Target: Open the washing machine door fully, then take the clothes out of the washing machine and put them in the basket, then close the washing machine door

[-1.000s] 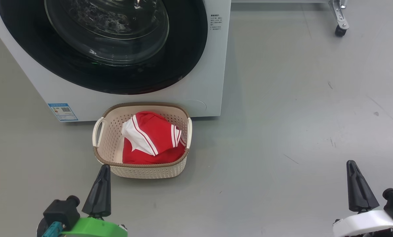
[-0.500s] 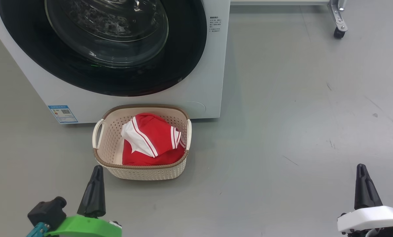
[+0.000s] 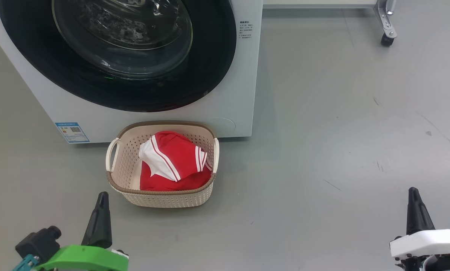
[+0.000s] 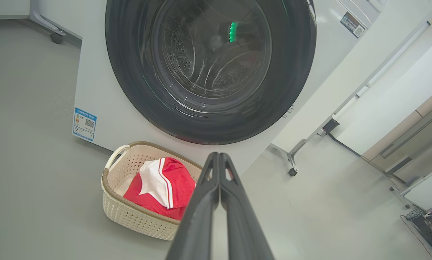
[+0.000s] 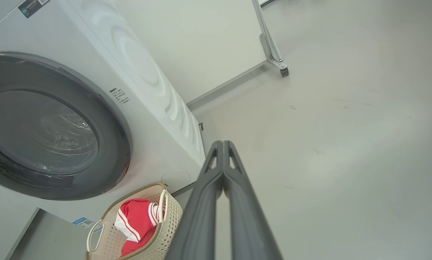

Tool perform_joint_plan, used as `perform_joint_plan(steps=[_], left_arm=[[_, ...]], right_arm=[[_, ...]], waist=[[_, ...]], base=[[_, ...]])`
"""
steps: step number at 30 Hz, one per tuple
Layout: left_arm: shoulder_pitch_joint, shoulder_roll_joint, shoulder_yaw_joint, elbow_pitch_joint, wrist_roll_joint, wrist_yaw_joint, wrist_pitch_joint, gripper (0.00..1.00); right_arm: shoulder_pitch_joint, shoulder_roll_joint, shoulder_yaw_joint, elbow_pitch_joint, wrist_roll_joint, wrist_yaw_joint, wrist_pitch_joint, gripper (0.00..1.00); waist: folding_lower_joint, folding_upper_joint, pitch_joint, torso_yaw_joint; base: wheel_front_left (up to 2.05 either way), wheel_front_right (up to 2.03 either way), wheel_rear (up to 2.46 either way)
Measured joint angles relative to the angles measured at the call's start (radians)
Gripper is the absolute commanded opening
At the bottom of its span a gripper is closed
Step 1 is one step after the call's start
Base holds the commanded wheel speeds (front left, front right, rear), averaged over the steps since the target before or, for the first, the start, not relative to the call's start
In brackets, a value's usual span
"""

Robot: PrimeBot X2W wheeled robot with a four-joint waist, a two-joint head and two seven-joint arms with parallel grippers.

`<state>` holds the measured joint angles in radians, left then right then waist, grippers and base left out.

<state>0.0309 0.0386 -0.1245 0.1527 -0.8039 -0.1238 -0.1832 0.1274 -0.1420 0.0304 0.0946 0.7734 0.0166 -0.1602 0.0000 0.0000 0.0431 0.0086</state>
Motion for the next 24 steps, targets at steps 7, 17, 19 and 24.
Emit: perform_joint_plan(steps=[7,17,19,24], left_arm=[[-0.001,0.008,0.012,0.006,-0.092,0.0,0.024,0.0],[-0.004,0.016,0.024,0.019,-0.216,0.006,0.052,0.0],[-0.005,0.017,0.027,0.024,-0.239,0.006,0.06,0.0],[-0.011,0.022,0.032,0.031,-0.301,0.006,0.074,0.0]], right_arm=[[-0.014,0.007,-0.012,0.016,0.088,0.009,0.023,0.0],[-0.04,0.015,-0.026,0.04,0.211,0.021,0.055,0.0],[-0.044,0.016,-0.029,0.044,0.235,0.026,0.062,0.0],[-0.056,0.02,-0.036,0.057,0.296,0.03,0.078,0.0]], waist=[[0.0,0.0,-0.004,-0.001],[0.0,0.0,-0.009,-0.002],[0.0,0.0,-0.01,-0.002],[0.0,0.0,-0.013,-0.003]], base=[[0.0,0.0,0.0],[0.0,0.0,0.0],[0.0,0.0,0.0],[0.0,0.0,0.0]])
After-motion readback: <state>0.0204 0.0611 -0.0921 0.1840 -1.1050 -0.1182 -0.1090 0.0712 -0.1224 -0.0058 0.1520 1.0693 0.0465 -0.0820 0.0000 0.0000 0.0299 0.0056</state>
